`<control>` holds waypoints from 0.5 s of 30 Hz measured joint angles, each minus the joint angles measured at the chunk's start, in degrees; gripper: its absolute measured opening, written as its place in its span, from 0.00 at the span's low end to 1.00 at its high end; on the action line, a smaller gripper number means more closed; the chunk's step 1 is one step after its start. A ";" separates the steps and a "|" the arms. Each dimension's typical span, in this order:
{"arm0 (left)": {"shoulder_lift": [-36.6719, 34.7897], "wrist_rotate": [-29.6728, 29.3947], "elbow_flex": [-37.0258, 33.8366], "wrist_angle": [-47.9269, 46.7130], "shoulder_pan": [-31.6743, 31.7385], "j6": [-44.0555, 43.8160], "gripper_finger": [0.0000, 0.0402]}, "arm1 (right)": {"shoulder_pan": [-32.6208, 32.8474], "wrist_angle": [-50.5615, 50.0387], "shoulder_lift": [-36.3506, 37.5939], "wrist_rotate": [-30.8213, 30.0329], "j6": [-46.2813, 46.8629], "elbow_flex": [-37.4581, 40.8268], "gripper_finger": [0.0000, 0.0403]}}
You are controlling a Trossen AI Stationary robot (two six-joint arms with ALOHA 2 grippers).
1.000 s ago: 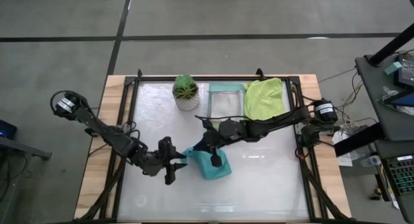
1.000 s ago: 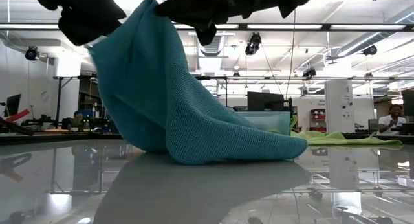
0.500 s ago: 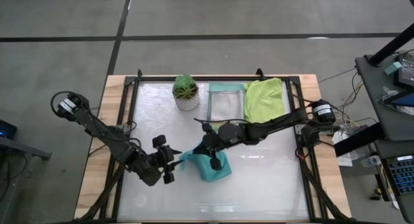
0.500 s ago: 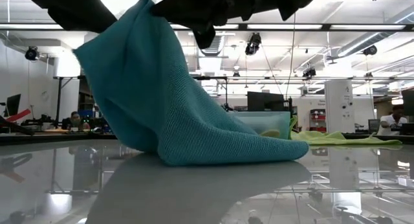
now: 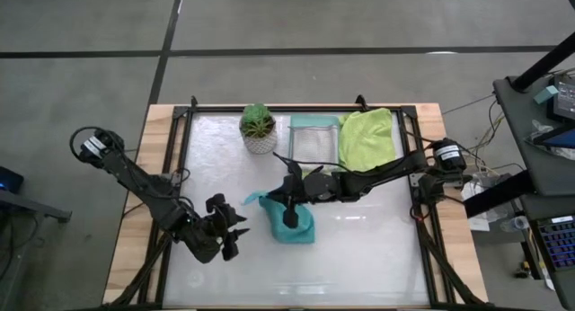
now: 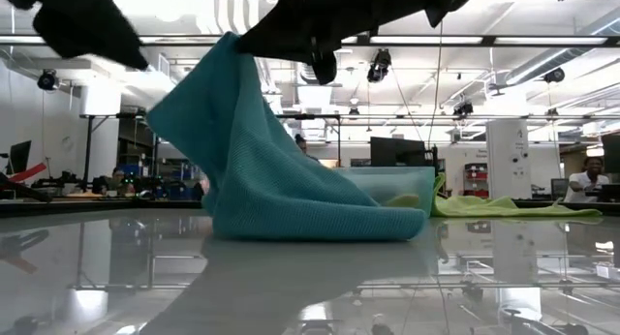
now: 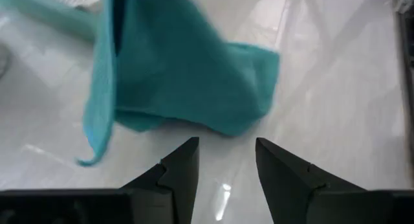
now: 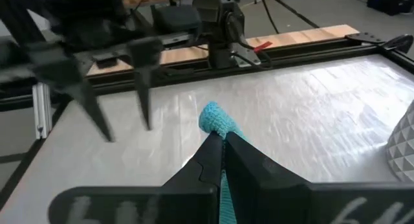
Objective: Fold microfiber towels
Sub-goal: Fold the blue microfiber cloth
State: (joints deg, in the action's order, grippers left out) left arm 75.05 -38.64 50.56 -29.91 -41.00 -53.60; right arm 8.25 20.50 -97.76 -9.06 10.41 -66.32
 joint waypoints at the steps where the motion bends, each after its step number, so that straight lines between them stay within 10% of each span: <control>1: 0.39 -0.63 -0.28 -1.09 -0.05 -0.45 0.34 | 0.03 -0.01 0.00 0.02 -0.17 0.00 0.02; 15: 3.54 -12.63 0.11 -8.68 -0.13 2.74 0.34 | -0.02 -0.22 0.00 -0.12 -0.63 0.00 0.02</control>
State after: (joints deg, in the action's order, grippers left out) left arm 78.59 -51.27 50.68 -38.59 -41.14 -50.86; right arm 8.23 20.27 -97.76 -9.17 9.78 -66.32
